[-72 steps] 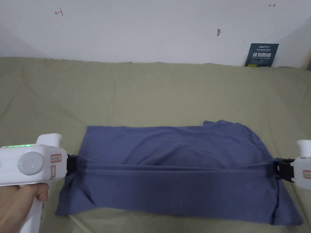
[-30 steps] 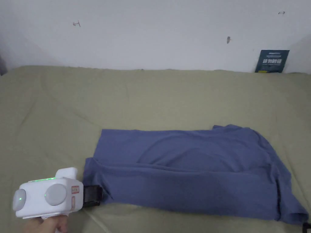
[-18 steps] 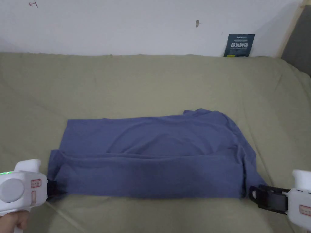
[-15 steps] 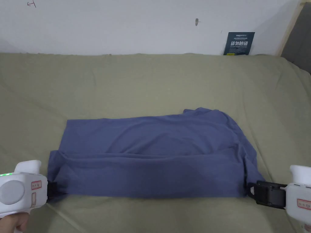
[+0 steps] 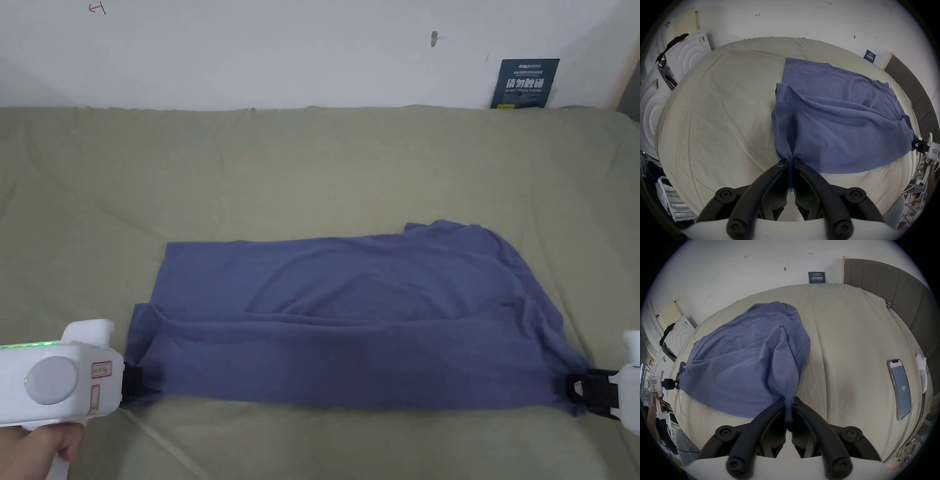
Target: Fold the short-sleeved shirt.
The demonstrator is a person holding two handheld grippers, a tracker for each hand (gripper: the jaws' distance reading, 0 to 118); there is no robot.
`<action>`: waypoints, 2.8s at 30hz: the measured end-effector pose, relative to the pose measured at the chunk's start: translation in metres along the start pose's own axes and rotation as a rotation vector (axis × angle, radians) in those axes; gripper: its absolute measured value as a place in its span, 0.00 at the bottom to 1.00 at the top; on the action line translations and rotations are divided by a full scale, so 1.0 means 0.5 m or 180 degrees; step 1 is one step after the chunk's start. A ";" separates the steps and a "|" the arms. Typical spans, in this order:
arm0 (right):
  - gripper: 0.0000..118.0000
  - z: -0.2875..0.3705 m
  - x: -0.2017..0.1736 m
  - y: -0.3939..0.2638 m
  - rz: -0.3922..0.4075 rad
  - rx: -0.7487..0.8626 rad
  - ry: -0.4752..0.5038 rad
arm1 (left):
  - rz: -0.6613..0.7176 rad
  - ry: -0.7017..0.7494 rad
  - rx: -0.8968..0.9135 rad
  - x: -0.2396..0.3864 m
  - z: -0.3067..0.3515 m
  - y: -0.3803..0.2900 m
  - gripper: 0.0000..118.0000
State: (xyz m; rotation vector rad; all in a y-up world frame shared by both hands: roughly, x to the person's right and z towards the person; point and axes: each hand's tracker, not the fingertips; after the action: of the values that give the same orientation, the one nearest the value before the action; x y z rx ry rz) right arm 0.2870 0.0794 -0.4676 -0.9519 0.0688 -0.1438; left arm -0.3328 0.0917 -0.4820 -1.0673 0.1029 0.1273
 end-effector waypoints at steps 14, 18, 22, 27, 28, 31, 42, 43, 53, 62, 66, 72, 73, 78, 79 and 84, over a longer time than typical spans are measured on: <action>0.05 0.098 0.008 -0.027 0.0088 0.0040 -0.0054 | -0.0051 -0.0006 -0.0007 -0.008 0.047 -0.021 0.02; 0.05 0.135 -0.005 -0.056 0.0131 0.0050 -0.0055 | -0.0068 0.0010 -0.0010 -0.021 0.070 -0.043 0.02; 0.05 0.147 0.007 -0.087 0.0085 0.0043 -0.0015 | -0.0026 0.0010 -0.0032 -0.034 0.095 -0.074 0.02; 0.05 0.196 0.003 -0.153 0.0042 -0.0007 0.0021 | -0.0009 0.0004 -0.0036 -0.051 0.135 -0.138 0.02; 0.05 0.204 -0.018 -0.164 0.0052 -0.0026 0.0046 | 0.0013 -0.0001 -0.0049 -0.056 0.144 -0.151 0.02; 0.05 0.230 -0.018 -0.200 0.0021 -0.0050 0.0070 | 0.0053 -0.0013 -0.0046 -0.067 0.167 -0.187 0.02; 0.14 0.202 0.007 -0.209 -0.0207 -0.0082 0.0065 | 0.0147 -0.0155 -0.0032 -0.081 0.156 -0.222 0.05; 0.40 0.198 0.009 -0.209 -0.0215 -0.0069 -0.0022 | 0.0135 -0.0129 -0.0040 -0.083 0.151 -0.223 0.21; 0.86 0.208 -0.034 -0.138 -0.0043 0.0335 -0.0131 | 0.0052 -0.0058 0.0390 -0.071 0.194 -0.145 0.65; 0.00 0.097 -0.052 0.032 -0.0003 0.0458 -0.0333 | 0.0149 -0.0027 0.0502 -0.026 0.043 0.087 0.34; 0.00 0.063 -0.060 0.079 0.0034 0.0366 -0.0245 | -0.0142 0.0168 0.0322 -0.003 -0.049 0.171 0.96; 0.00 -0.023 -0.008 0.119 -0.0070 0.0198 -0.0314 | 0.0023 0.0321 -0.0047 0.006 -0.158 0.238 0.96; 0.00 -0.031 -0.003 0.125 -0.0062 0.0189 -0.0312 | 0.0024 0.0360 -0.0052 0.010 -0.167 0.242 0.96; 0.00 -0.044 -0.013 0.147 -0.0043 0.0151 -0.0386 | -0.0046 0.0305 -0.0193 0.012 -0.186 0.241 0.83; 0.00 -0.045 -0.010 0.154 -0.0046 0.0157 -0.0385 | -0.0034 0.0259 -0.0166 0.015 -0.177 0.241 0.78; 0.00 -0.078 -0.006 0.205 0.0025 0.0159 -0.0374 | -0.0215 0.0204 -0.0086 0.028 -0.150 0.229 0.00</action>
State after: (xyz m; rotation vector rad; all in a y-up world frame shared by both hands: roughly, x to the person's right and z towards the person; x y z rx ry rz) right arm 0.2887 0.1068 -0.5736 -0.9083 -0.0391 -0.0816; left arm -0.3380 0.0810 -0.6191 -1.1008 0.1229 0.0336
